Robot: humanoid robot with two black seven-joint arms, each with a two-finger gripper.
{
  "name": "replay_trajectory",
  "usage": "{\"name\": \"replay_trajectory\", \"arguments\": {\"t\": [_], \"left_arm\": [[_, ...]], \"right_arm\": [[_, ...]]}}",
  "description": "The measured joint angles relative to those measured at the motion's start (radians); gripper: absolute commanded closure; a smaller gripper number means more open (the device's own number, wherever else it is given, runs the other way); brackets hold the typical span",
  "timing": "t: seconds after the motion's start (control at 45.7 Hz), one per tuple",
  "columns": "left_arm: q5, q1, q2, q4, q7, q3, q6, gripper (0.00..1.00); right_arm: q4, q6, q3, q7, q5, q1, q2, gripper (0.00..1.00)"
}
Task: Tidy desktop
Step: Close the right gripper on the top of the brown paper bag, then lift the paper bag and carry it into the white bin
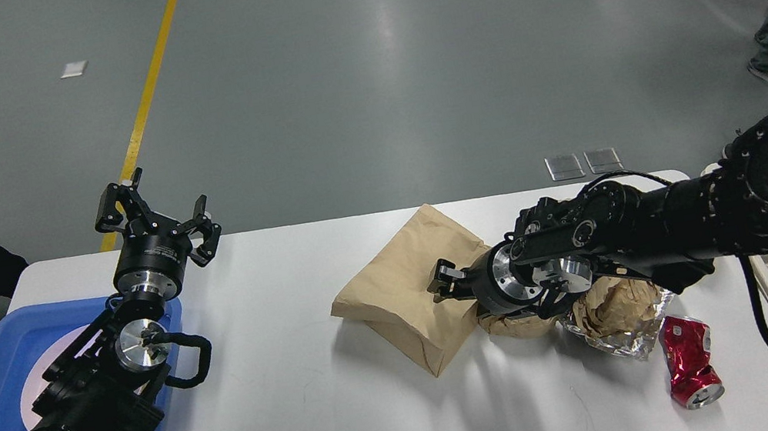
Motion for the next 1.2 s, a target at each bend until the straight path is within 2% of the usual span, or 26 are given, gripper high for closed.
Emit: {"name": "replay_trajectory", "arguments": {"t": [0.088, 0.35, 0.613, 0.81, 1.051, 1.204], "left_arm": [[0.0, 0.0, 0.0, 0.0, 0.0, 0.0, 0.0, 0.04], [0.0, 0.0, 0.0, 0.0, 0.0, 0.0, 0.0, 0.04], [0.0, 0.0, 0.001, 0.0, 0.0, 0.0, 0.0, 0.04], [0.0, 0.0, 0.001, 0.0, 0.0, 0.0, 0.0, 0.04], [0.0, 0.0, 0.001, 0.0, 0.0, 0.0, 0.0, 0.04], [0.0, 0.0, 0.001, 0.0, 0.0, 0.0, 0.0, 0.04]], "right_arm": [[-0.003, 0.028, 0.005, 0.001, -0.001, 0.0, 0.008, 1.0], [-0.018, 0.172, 0.008, 0.003, -0.002, 0.011, 0.01, 1.0], [-0.015, 0.263, 0.008, 0.005, -0.007, 0.053, 0.009, 1.0], [-0.003, 0.464, 0.008, 0.011, -0.012, 0.195, -0.016, 1.0], [0.001, 0.807, 0.008, 0.007, -0.008, 0.437, -0.092, 1.0], [0.019, 0.867, -0.02, 0.003, -0.017, 0.611, -0.186, 1.0]]}}
